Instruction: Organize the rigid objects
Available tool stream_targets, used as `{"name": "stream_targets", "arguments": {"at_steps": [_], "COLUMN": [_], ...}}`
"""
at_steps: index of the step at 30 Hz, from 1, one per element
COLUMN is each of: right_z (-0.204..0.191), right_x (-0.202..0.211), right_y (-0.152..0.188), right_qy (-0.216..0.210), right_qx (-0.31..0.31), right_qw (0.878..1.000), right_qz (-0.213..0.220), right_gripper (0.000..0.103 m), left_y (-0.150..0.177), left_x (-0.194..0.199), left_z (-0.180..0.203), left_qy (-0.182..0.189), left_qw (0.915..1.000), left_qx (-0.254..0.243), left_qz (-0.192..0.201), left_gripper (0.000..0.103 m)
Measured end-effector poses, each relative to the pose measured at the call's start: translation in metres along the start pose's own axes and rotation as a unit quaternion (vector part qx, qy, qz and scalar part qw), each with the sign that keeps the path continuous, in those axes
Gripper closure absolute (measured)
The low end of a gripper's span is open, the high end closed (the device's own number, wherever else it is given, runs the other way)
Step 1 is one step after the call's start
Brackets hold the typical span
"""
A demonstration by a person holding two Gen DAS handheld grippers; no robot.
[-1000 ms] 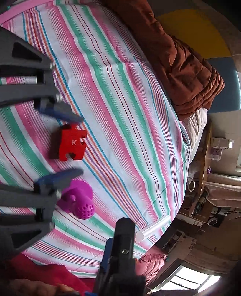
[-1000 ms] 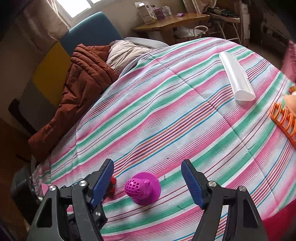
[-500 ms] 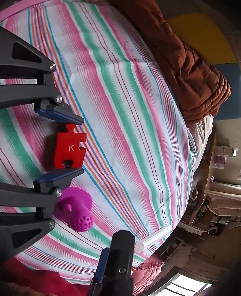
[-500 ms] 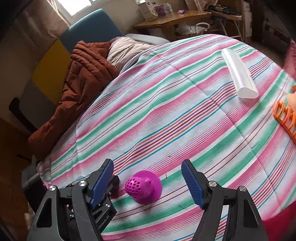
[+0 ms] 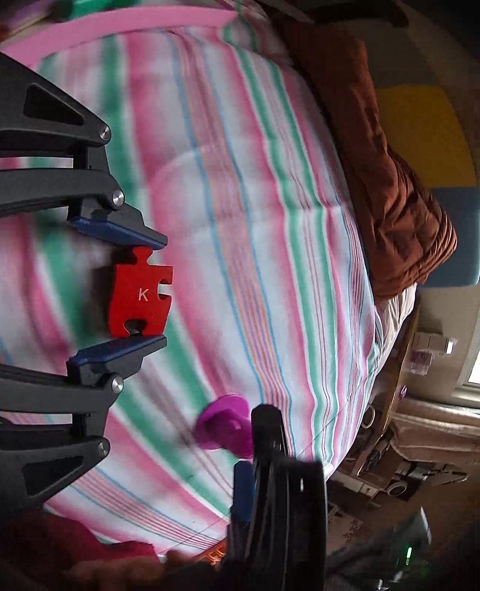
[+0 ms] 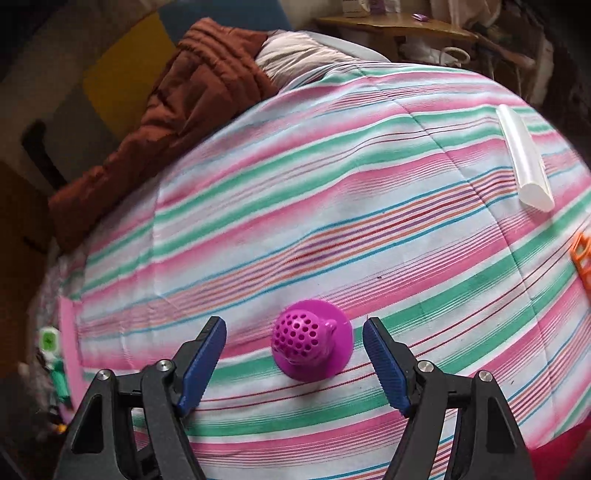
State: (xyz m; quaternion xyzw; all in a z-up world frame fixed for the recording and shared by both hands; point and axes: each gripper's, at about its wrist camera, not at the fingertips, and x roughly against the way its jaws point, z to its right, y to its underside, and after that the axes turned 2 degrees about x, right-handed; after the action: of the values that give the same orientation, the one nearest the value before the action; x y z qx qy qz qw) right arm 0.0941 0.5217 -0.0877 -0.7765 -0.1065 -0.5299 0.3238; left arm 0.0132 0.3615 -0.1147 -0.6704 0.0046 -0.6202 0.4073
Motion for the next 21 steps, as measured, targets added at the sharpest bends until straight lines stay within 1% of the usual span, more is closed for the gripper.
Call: {"name": "stream_targets", "arguments": {"at_steps": [2, 4, 5, 6, 7, 9, 12, 17, 21], "right_z": [-0.006, -0.009, -0.012, -0.016, -0.019, -0.023, -0.03, -0.037, -0.042], "right_x": [-0.007, -0.015, -0.019, -0.016, -0.015, -0.016, -0.017, -0.017, -0.018], "right_y": [0.003, 0.007, 0.009, 0.01, 0.011, 0.012, 0.015, 0.016, 0.017], "right_qy": [0.006, -0.023, -0.02, -0.004, -0.003, -0.017, -0.011, -0.022, -0.01], "right_qx": [0.022, 0.025, 0.032, 0.047, 0.056, 0.062, 0.084, 0.1, 0.12], "right_qw": [1.0, 0.999, 0.998, 0.998, 0.998, 0.997, 0.996, 0.994, 0.993], "right_qz": [-0.01, -0.036, -0.044, -0.034, -0.03, -0.031, -0.027, -0.027, -0.022], "right_gripper": [0.027, 0.043, 0.056, 0.067, 0.067, 0.067, 0.067, 0.067, 0.067], "left_y": [0.009, 0.019, 0.023, 0.028, 0.03, 0.033, 0.034, 0.036, 0.039], "left_x": [0.006, 0.012, 0.015, 0.017, 0.018, 0.02, 0.02, 0.021, 0.023], "left_z": [0.001, 0.001, 0.001, 0.001, 0.001, 0.001, 0.002, 0.001, -0.002], "left_qy": [-0.006, -0.011, -0.012, -0.014, -0.014, -0.014, -0.015, -0.016, -0.015], "left_qw": [1.0, 0.9999, 0.9999, 0.9998, 0.9998, 0.9998, 0.9998, 0.9997, 0.9997], "left_qx": [0.001, 0.002, 0.003, 0.004, 0.005, 0.006, 0.003, 0.005, 0.005], "left_qz": [0.002, 0.007, 0.009, 0.012, 0.012, 0.013, 0.014, 0.016, 0.02], "left_gripper": [0.056, 0.056, 0.056, 0.056, 0.056, 0.057, 0.057, 0.057, 0.057]}}
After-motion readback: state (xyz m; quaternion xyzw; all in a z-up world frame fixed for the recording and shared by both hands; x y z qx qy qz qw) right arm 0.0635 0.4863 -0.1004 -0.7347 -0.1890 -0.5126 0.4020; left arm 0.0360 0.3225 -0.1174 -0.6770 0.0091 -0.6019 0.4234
